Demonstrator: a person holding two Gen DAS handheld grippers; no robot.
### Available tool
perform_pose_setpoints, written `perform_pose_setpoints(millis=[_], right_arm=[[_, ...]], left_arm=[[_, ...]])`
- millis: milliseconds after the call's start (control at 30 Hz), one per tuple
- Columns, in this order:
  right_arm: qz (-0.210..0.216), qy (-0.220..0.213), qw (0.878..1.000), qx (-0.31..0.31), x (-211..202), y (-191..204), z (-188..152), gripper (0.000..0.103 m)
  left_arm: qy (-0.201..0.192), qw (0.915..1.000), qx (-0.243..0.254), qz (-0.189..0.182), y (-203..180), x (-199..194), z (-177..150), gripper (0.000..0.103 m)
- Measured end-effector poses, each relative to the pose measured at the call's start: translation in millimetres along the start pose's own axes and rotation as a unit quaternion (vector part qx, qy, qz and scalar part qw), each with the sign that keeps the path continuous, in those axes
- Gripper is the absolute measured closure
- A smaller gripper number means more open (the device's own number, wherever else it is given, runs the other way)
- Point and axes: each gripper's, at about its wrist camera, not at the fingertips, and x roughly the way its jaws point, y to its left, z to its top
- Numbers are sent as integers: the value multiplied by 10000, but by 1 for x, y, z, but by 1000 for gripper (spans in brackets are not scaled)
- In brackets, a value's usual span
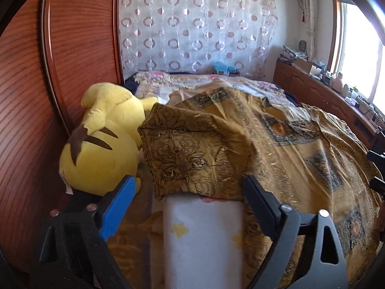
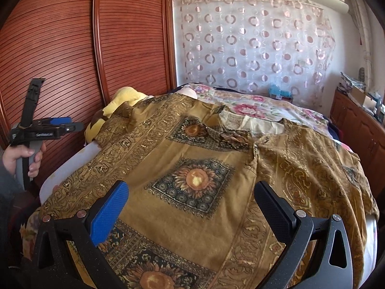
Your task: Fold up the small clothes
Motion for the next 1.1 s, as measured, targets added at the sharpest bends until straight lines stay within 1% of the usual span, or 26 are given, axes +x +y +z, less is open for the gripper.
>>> perform_pose_setpoints(millis=[100,267,333,400,433,467,567,633,700,733,767,800,833,900,967,1067,1100], right_arm=[[62,21,9999,-97,8,0,2,0],[226,137,9994,-245,19,1,10,0],[288,160,9990,-291,20,1,13,0],[347,176,9987,-325,20,0,14,0],[360,187,9986,-337,23,0,16,0],[381,193,9985,-334,23,-1,15,0],[448,233,9983,-306,23,-5,14,0],[502,269,9980,-273,25,-8,15,0],[539,316,9977,-251,27,-12,15,0],[537,337,9977,-246,30,-11,17,0],[535,356,9977,-229,31,-12,18,0],[540,364,9977,-205,32,-14,18,0],[536,367,9977,-184,35,-12,20,0],[540,350,9978,-145,34,-11,20,0],[538,334,9979,-123,34,-10,19,0],[505,315,9982,-102,35,-10,18,0],[494,298,9983,-88,33,-12,17,0]], left_arm=[[277,9995,-109,-59,11,23,4,19],[761,9960,-428,-174,30,58,6,19],[900,9946,-479,-175,35,67,5,19],[1009,9929,-553,-298,37,75,5,19],[1070,9917,-605,-371,37,77,4,21],[1105,9908,-644,-441,38,79,4,27],[1177,9887,-724,-589,39,83,2,38],[1194,9871,-787,-714,39,81,1,46],[1189,9876,-688,-759,35,78,2,61],[1171,9888,-586,-722,32,76,4,66],[1149,9903,-480,-619,28,74,5,76],[1118,9922,-330,-437,24,71,7,84],[1078,9936,-185,-283,20,67,9,87],[927,9955,-37,-200,15,57,11,92],[745,9971,118,-58,9,45,16,94],[467,9987,171,-66,1,28,28,94],[310,9992,204,-114,-5,20,33,94]])
